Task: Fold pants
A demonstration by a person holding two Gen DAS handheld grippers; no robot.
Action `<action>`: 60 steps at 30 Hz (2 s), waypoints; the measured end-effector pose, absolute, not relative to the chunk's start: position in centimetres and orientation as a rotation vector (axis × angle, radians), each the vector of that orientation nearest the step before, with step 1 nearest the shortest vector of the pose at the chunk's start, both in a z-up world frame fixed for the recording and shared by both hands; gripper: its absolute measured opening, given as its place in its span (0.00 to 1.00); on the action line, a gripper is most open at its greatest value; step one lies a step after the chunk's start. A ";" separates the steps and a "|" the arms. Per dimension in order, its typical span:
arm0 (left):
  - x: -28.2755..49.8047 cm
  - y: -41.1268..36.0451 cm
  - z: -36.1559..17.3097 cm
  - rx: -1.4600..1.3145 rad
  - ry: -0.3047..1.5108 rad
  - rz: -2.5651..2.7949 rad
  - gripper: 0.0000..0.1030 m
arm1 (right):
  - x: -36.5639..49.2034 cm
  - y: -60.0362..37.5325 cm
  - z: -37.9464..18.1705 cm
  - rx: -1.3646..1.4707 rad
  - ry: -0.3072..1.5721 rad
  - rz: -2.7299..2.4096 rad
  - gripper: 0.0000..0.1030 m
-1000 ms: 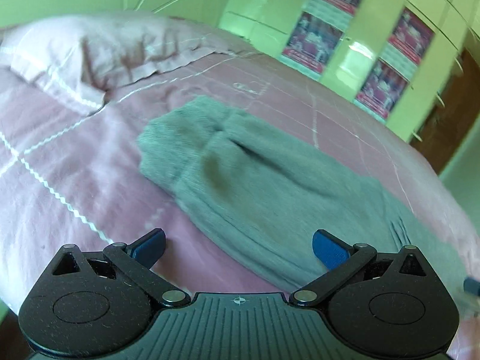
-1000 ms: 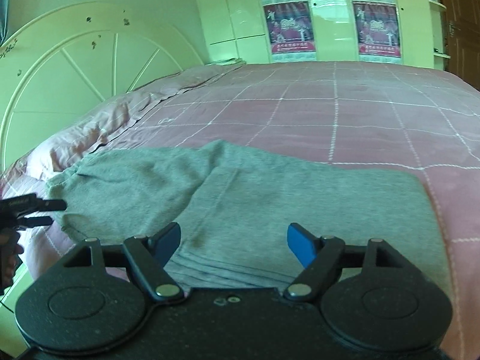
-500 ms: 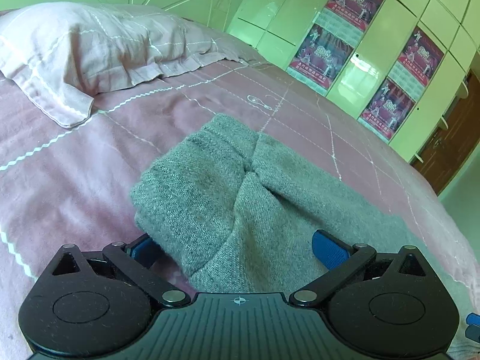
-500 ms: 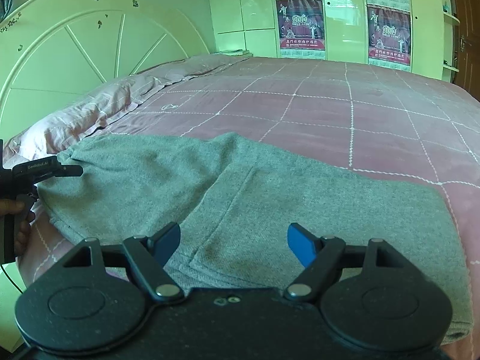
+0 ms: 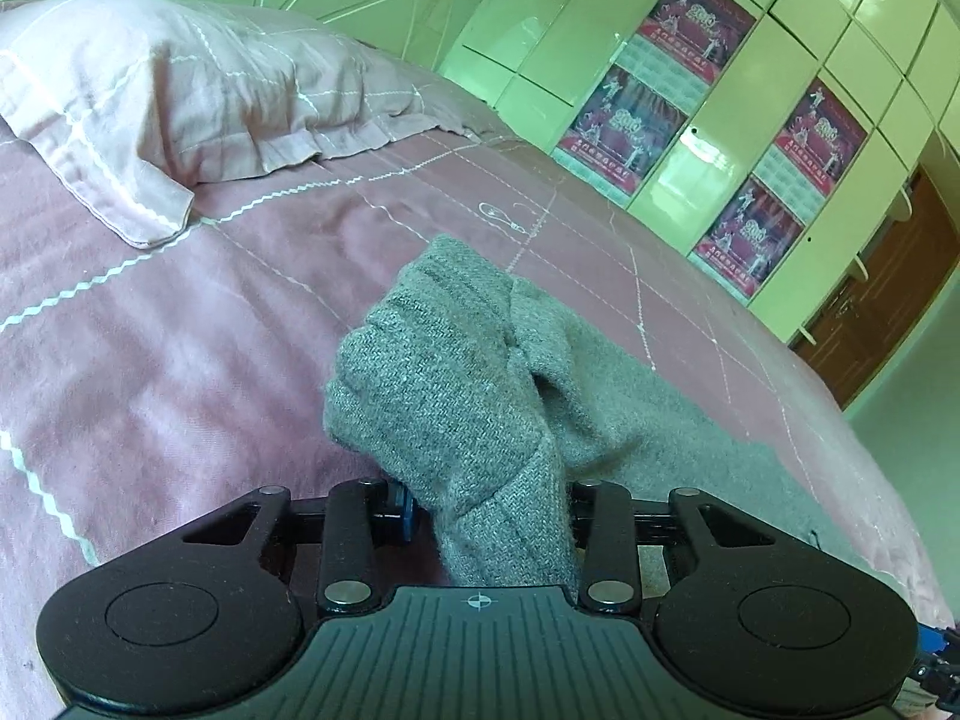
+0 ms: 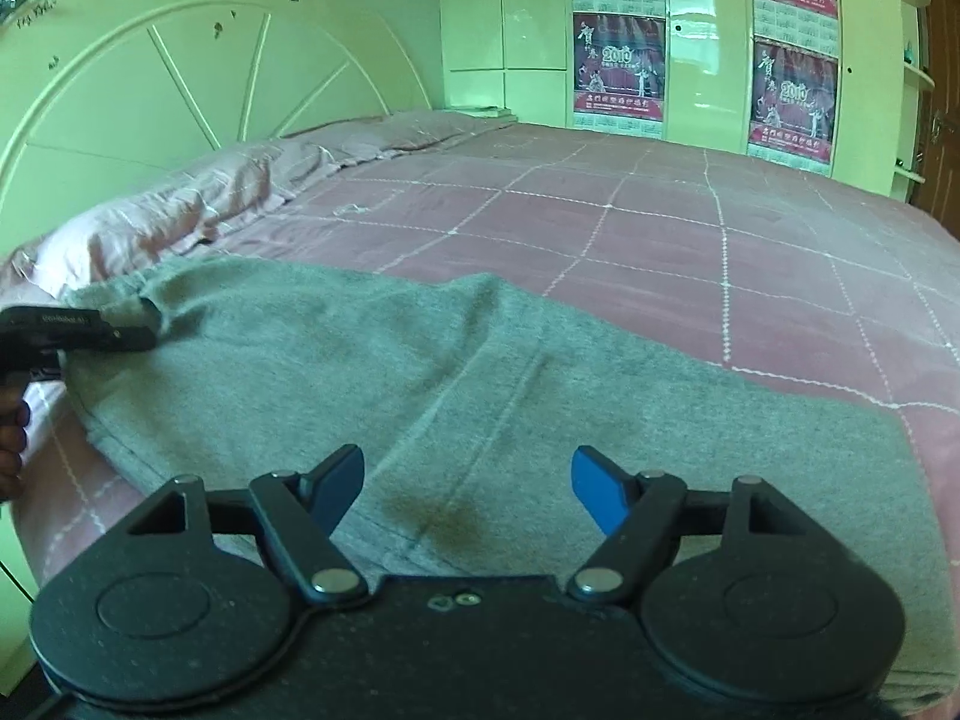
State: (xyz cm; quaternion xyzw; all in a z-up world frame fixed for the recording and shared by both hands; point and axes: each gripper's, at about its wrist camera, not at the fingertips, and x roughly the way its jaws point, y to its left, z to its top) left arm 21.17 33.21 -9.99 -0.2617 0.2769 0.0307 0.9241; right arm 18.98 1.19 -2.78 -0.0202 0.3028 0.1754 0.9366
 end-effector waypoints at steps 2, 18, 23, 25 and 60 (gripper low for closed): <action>21.1 33.3 -10.1 -0.541 0.566 0.060 0.35 | 19.3 1.9 -3.3 -0.073 0.639 0.361 0.69; 19.8 24.5 -0.6 -0.295 0.385 -0.088 0.34 | 15.9 -9.5 -1.5 0.284 0.498 0.219 0.80; 21.3 14.4 2.8 -0.182 0.366 -0.244 0.34 | 13.5 -18.9 -2.1 0.471 0.458 -0.007 0.80; 21.8 9.5 3.5 -0.136 0.369 -0.314 0.34 | 12.3 -21.7 -2.6 0.533 0.441 -0.056 0.80; 8.2 6.8 -3.0 0.060 0.613 -0.310 0.84 | 14.8 -23.1 -4.0 0.894 0.689 0.015 0.63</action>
